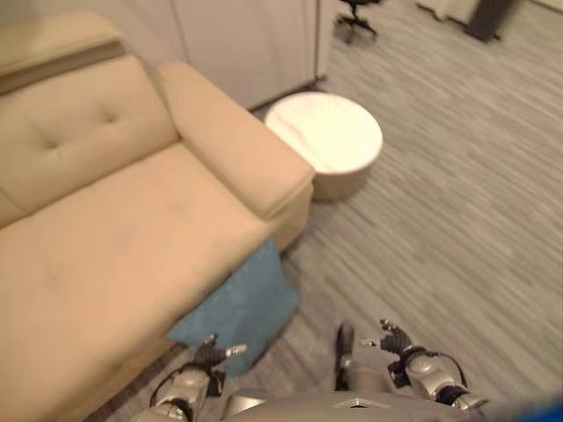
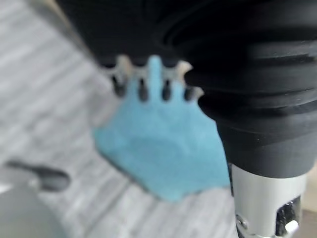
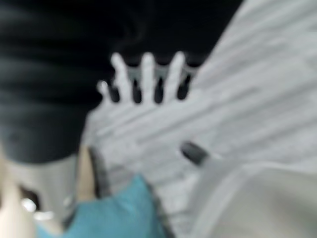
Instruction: Pick up all the scattered cushions and arrange them neatly on the sofa.
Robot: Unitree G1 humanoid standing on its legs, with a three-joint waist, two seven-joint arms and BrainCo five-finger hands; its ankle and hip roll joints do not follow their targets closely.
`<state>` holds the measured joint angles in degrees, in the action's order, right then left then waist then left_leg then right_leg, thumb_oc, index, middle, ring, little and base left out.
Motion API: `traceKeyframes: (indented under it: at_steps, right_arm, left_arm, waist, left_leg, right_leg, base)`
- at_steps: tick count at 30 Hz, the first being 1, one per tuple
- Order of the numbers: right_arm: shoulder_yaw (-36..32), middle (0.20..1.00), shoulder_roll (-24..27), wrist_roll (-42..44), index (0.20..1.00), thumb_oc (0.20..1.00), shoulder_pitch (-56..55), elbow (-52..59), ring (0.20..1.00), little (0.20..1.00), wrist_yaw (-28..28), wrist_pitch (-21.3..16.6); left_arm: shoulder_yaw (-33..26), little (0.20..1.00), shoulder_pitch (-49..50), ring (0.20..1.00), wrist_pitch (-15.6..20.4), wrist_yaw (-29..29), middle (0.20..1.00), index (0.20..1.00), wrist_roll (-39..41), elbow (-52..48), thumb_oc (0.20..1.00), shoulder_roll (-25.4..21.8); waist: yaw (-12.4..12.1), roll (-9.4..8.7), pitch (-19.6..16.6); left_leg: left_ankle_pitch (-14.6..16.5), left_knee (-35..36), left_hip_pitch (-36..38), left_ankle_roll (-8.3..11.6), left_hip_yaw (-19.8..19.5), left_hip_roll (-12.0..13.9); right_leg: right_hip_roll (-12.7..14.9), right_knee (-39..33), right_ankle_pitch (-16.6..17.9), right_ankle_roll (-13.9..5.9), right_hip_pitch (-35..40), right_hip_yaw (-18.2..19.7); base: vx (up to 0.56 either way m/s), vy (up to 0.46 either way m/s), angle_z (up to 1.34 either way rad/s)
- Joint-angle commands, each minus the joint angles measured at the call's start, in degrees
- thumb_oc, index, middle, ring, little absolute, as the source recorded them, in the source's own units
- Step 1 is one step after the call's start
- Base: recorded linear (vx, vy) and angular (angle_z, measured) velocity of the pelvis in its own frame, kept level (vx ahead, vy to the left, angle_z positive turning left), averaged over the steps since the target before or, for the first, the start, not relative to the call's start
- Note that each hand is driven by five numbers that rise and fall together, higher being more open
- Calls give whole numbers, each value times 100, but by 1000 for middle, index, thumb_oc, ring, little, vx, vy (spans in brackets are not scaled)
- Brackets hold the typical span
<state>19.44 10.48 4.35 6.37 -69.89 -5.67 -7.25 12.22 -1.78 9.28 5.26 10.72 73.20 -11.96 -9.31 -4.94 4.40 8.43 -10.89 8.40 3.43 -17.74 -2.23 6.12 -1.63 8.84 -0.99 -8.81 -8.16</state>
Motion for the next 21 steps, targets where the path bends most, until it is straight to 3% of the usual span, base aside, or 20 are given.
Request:
traceKeyframes:
  at_steps: [1, 2, 3, 4, 5, 6, 7, 9, 14, 19, 21]
  right_arm:
    - [34, 1000, 245, 76, 1000, 1000, 50, 174, 1000, 1000, -73, -119]
    - [5, 1000, 285, 146, 1000, 1000, 59, 180, 1000, 1000, -112, -124]
    - [-13, 1000, 302, 166, 1000, 1000, 58, 192, 1000, 1000, -130, -124]
    - [-34, 1000, 310, 192, 1000, 1000, 69, 202, 1000, 1000, -122, -123]
    - [-67, 1000, 326, 202, 1000, 1000, 68, 204, 1000, 1000, -116, -116]
    - [-68, 1000, 325, 202, 1000, 1000, 70, 204, 1000, 1000, -116, -116]
    - [-85, 1000, 330, 213, 1000, 1000, 81, 212, 1000, 1000, -120, -114]
    - [-96, 1000, 315, 210, 1000, 1000, 107, 210, 1000, 1000, -118, -92]
    - [-88, 1000, 218, 141, 1000, 1000, 141, 187, 1000, 1000, -93, -68]
    - [-114, 1000, 142, 112, 1000, 1000, 206, 266, 1000, 1000, -65, -63]
    - [-69, 1000, 122, 101, 1000, 1000, 244, 270, 1000, 1000, -57, -66]
  left_arm:
    - [82, 1000, -434, 1000, 73, -20, 1000, 1000, 81, -43, 1000, -134]
    - [156, 1000, -488, 1000, 72, -25, 1000, 1000, 109, -105, 1000, -129]
    - [196, 1000, -506, 1000, 66, -31, 1000, 1000, 99, -120, 1000, -116]
    - [211, 1000, -521, 1000, 53, -50, 1000, 1000, 95, -137, 1000, -95]
    - [205, 1000, -488, 1000, 45, -72, 1000, 1000, 68, -162, 1000, -70]
    - [205, 1000, -491, 1000, 45, -72, 1000, 1000, 68, -162, 1000, -71]
    - [206, 1000, -472, 1000, 40, -79, 1000, 1000, 54, -178, 1000, -58]
    - [174, 1000, -433, 1000, 26, -97, 1000, 1000, 22, -196, 1000, -27]
    - [56, 1000, -314, 1000, 7, -145, 1000, 1000, -5, -88, 1000, -67]
    - [-6, 1000, -303, 1000, -5, -177, 1000, 1000, -26, -29, 1000, -118]
    - [18, 1000, -351, 1000, -3, -177, 1000, 1000, -39, -24, 1000, -174]
  waist:
    - [141, -227, 293]
    - [153, -236, 308]
    - [186, -237, 296]
    - [223, -229, 267]
    - [262, -205, 237]
    - [275, -213, 222]
    - [318, -193, 189]
    - [277, -163, 179]
    - [99, -124, 94]
    - [15, -53, 132]
    - [89, -38, 172]
  left_leg:
    - [-427, 281, -1122, -59, 22, -127]
    - [-463, 267, -1277, 9, 222, -68]
    - [-477, 250, -1332, 11, 444, -39]
    - [-478, 256, -1358, 3, 692, -18]
    - [-471, 271, -1354, -8, 1269, 48]
    - [-492, 280, -1375, -12, 1259, 35]
    - [-546, 357, -1369, -33, 1720, 126]
    - [-568, 423, -1331, -48, 2176, 204]
    - [-594, 785, -1140, -101, 1897, 70]
    - [-530, 796, -1048, -224, 1635, -82]
    - [-572, 790, -1033, -237, 1438, -131]
  right_leg:
    - [37, 30, -652, -704, 735, -644]
    - [32, -60, -748, -637, 919, -1066]
    - [59, -115, -758, -631, 1001, -1238]
    - [68, -160, -771, -632, 1054, -1353]
    - [85, -253, -761, -634, 1173, -1550]
    - [97, -250, -757, -637, 1153, -1562]
    - [115, -268, -752, -649, 1190, -1716]
    - [150, -276, -766, -665, 1254, -1926]
    - [266, -53, -805, -726, 1329, -2164]
    - [592, 860, -908, -772, 1102, -2278]
    - [454, 1079, -971, -749, 923, -1887]
  base:
    - [22, -242, 183]
    - [-9, -142, 160]
    - [-4, -92, 114]
    - [2, 15, 90]
    - [-2, 28, 89]
    - [-9, 38, 88]
    - [-13, 39, 59]
    - [-11, 78, 62]
    - [33, 134, 37]
    - [8, 141, 43]
    - [30, 52, 28]
